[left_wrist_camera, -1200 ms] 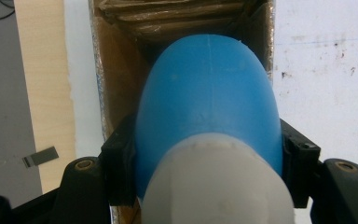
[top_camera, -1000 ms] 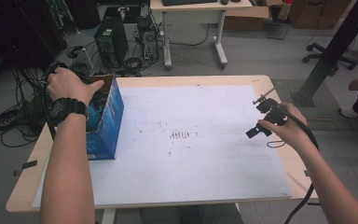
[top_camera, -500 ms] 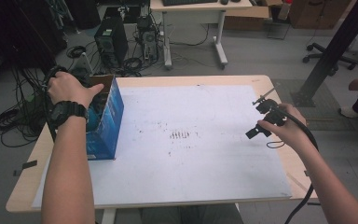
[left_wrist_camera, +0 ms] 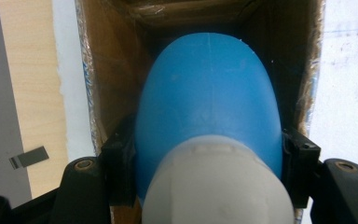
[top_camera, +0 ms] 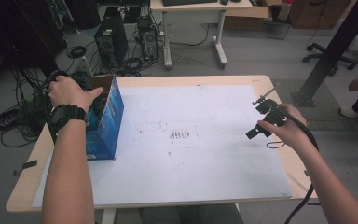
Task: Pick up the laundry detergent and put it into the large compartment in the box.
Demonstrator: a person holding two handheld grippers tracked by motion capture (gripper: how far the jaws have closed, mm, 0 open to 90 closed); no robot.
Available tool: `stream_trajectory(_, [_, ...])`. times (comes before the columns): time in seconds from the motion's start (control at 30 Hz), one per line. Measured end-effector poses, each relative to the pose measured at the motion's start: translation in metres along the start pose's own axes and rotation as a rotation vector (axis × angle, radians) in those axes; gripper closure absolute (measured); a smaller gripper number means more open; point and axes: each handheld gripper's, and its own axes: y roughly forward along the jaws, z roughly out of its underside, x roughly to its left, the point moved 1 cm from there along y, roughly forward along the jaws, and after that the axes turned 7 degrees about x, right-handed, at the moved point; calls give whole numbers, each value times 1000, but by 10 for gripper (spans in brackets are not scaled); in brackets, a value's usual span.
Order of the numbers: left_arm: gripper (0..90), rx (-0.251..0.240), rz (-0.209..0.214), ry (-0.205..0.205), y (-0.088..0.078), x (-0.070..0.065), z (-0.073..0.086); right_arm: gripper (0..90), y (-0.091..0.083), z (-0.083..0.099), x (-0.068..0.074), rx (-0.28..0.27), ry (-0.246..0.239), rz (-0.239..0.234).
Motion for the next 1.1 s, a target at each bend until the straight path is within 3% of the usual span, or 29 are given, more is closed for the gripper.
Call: stream_trajectory(1.1, [375, 0, 16, 5, 23, 2, -1, 188, 3, -1, 0, 8, 2, 2])
